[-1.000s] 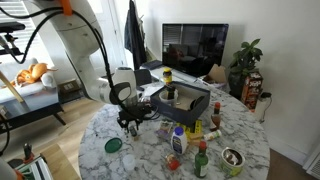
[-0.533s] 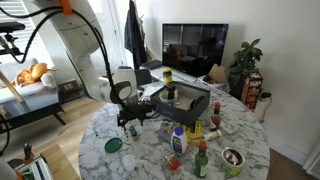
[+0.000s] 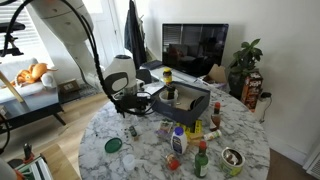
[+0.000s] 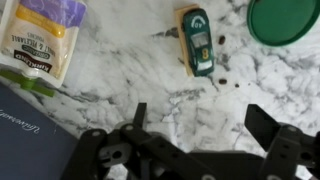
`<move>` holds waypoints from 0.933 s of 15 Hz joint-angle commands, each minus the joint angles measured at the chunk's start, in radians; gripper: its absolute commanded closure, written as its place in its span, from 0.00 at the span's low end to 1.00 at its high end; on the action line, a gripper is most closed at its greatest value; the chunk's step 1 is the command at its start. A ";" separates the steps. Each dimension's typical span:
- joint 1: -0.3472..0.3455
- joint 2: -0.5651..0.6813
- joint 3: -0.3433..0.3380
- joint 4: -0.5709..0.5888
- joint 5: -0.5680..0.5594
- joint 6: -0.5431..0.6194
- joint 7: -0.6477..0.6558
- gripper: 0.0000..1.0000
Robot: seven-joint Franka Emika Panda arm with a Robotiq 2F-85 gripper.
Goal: Place the toy car on two stacked blocks
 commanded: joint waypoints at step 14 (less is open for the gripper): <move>0.034 -0.319 -0.006 -0.133 0.402 0.009 0.372 0.00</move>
